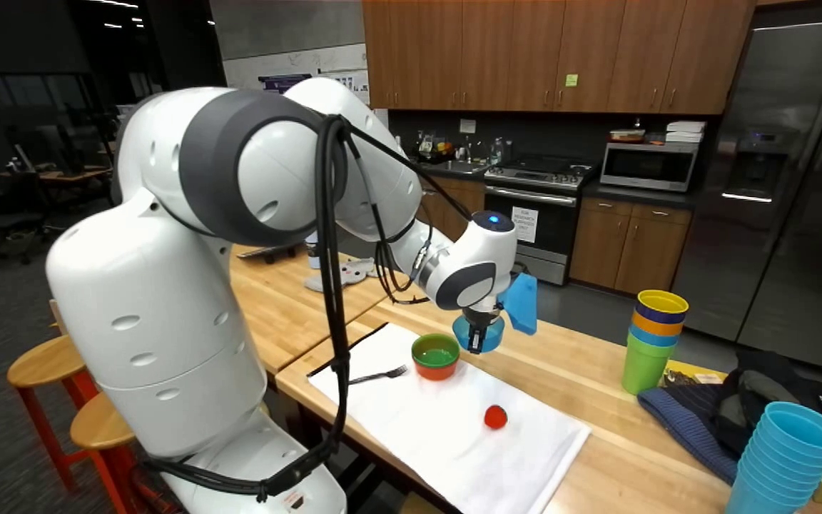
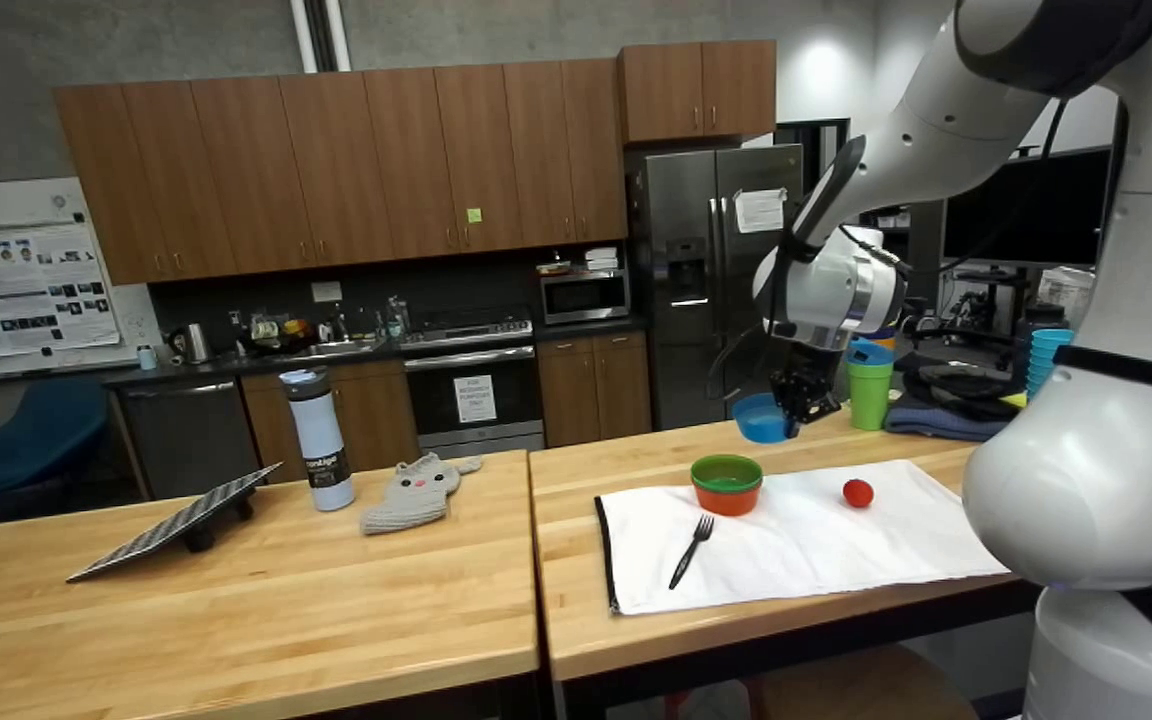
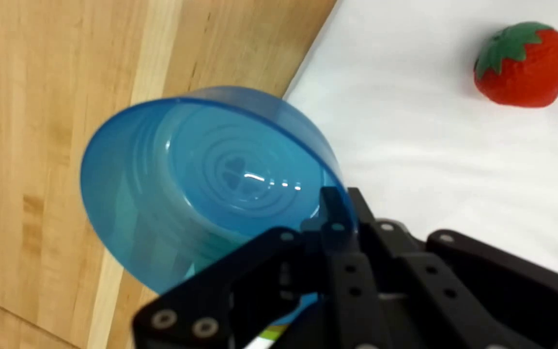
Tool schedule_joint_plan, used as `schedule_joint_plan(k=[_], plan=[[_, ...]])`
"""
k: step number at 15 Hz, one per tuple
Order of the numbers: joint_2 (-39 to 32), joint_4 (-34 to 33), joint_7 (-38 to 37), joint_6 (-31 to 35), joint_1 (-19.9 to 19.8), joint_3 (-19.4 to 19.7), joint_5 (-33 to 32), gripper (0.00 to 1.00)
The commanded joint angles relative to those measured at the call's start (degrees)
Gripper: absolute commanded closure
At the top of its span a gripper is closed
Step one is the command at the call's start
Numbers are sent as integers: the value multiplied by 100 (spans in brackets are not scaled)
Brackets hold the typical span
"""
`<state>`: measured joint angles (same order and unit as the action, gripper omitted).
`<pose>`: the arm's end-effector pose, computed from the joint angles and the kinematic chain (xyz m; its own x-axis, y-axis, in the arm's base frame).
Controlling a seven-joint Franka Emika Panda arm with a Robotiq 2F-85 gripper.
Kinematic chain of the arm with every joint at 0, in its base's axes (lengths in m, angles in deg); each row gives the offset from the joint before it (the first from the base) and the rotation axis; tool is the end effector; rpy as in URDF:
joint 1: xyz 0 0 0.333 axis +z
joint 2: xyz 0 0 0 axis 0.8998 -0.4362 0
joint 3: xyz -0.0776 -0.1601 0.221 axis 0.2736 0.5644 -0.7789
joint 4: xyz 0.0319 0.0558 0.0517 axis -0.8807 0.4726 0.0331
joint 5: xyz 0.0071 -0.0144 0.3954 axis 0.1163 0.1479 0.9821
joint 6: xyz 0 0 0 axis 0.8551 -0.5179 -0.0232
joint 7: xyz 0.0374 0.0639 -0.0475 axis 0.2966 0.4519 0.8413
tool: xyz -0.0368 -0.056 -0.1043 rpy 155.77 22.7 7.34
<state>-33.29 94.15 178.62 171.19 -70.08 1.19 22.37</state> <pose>0.4762 -0.0889 0.2854 -0.2806 0.9577 0.0643 0.9286 0.2539 0.2706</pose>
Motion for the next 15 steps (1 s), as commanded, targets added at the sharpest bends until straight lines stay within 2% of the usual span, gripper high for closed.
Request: schedule_joint_plan(k=[1,8,13,14,15], plan=[[355,265,111,-139,330,48,21,99],[50,494,-115,-266,742,-88,-60,99],[-110,507,-21,-367,816,-170,16,99],[-114,495,-24,-370,819,-177,32,94],[-125,484,-77,-375,819,-182,15,70]])
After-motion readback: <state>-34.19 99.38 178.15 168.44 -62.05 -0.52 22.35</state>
